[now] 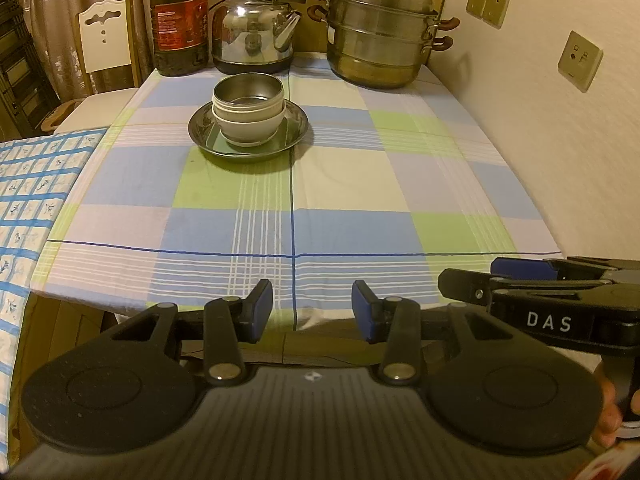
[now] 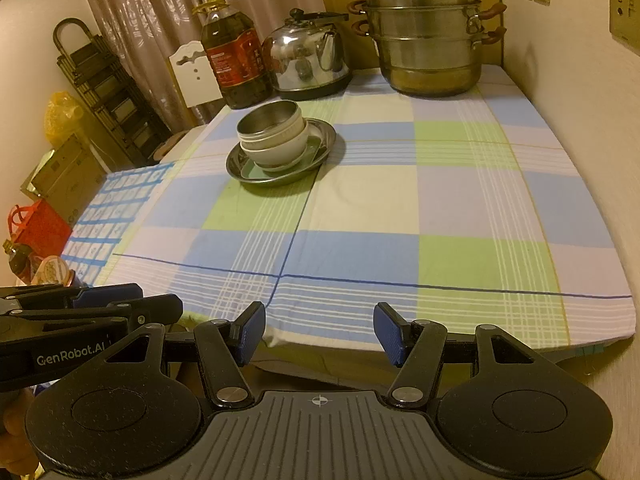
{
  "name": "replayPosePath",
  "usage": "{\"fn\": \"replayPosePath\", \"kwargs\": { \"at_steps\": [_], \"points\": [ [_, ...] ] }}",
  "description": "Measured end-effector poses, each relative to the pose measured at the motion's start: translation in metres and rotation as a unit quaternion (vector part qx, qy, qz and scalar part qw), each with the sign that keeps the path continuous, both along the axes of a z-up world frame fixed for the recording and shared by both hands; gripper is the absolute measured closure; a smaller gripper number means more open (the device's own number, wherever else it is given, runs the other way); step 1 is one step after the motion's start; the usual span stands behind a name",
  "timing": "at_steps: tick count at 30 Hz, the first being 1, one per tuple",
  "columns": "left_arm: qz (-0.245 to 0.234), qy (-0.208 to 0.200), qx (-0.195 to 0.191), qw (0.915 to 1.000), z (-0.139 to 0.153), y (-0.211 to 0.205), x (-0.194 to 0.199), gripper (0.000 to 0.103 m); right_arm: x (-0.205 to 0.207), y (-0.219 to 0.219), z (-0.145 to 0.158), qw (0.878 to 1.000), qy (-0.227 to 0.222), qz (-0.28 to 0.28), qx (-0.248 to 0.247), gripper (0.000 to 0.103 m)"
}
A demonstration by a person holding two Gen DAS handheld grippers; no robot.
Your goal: Organize plates and bowls
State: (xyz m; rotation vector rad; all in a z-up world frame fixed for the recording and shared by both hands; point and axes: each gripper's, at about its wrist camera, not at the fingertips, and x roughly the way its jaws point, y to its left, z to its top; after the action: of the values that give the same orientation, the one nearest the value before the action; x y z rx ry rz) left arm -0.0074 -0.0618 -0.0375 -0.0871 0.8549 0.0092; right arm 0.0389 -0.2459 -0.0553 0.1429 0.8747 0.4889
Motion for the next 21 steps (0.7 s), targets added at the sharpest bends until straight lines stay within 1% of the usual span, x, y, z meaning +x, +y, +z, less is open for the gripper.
{"fn": "replayPosePath", "kwargs": {
  "at_steps": [21],
  "points": [
    [-0.003,-0.002,-0.002,1.0000,0.0009,-0.0017,0.0005,0.062,-0.0017,-0.0030,-0.0001,1.000,-0.001,-0.004,0.000,0.043]
  ]
}}
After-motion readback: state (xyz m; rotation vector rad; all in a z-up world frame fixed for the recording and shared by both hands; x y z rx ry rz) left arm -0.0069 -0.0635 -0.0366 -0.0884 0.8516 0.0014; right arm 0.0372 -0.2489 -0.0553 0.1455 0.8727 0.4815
